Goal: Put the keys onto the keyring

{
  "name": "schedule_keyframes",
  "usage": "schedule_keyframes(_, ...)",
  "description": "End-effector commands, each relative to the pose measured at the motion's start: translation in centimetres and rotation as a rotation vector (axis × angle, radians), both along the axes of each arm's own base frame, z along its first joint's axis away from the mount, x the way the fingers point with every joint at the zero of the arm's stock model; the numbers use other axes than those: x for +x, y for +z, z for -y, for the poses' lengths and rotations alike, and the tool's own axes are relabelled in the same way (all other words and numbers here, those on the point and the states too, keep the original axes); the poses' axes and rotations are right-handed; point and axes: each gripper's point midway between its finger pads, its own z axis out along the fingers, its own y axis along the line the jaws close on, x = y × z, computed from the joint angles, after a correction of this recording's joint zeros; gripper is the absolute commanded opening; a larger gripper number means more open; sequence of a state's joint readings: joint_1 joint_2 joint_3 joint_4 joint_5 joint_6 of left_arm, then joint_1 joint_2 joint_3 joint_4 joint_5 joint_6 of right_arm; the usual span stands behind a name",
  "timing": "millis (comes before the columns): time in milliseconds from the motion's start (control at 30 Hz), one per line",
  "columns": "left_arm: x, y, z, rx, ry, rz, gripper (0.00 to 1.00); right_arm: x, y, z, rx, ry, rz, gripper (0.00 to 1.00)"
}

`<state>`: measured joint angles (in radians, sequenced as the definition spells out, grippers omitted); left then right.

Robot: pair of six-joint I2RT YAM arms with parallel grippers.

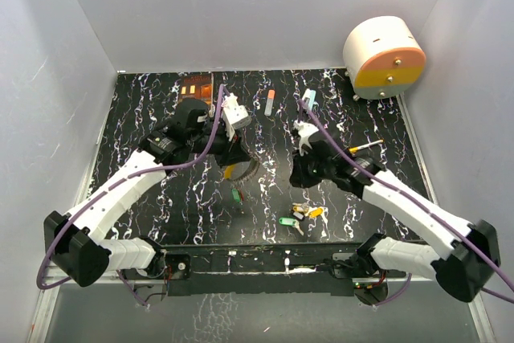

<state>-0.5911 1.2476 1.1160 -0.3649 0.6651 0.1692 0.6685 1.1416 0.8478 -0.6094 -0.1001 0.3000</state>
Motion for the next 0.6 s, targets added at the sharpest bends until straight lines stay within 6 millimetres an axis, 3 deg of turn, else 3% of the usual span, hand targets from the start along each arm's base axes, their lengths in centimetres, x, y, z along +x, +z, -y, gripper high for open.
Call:
schedule_keyframes(0,0.6,2.4,-0.1,0.005,-0.05,0.134,0.0,-0.5,9.2,-3.4,0.212,0.211,0.18,0.07)
schedule_keyframes(267,1.6,1.0,-0.9,0.072,-0.032,0.19,0.0,-5.0,13.9,-6.8,0.457,0.479,0.123,0.07)
schedule_keyframes(567,1.0,0.8,-0.4,0.044,-0.059,0.151,0.0,-4.2,18.1,-8.3,0.577,0.453,0.187,0.07)
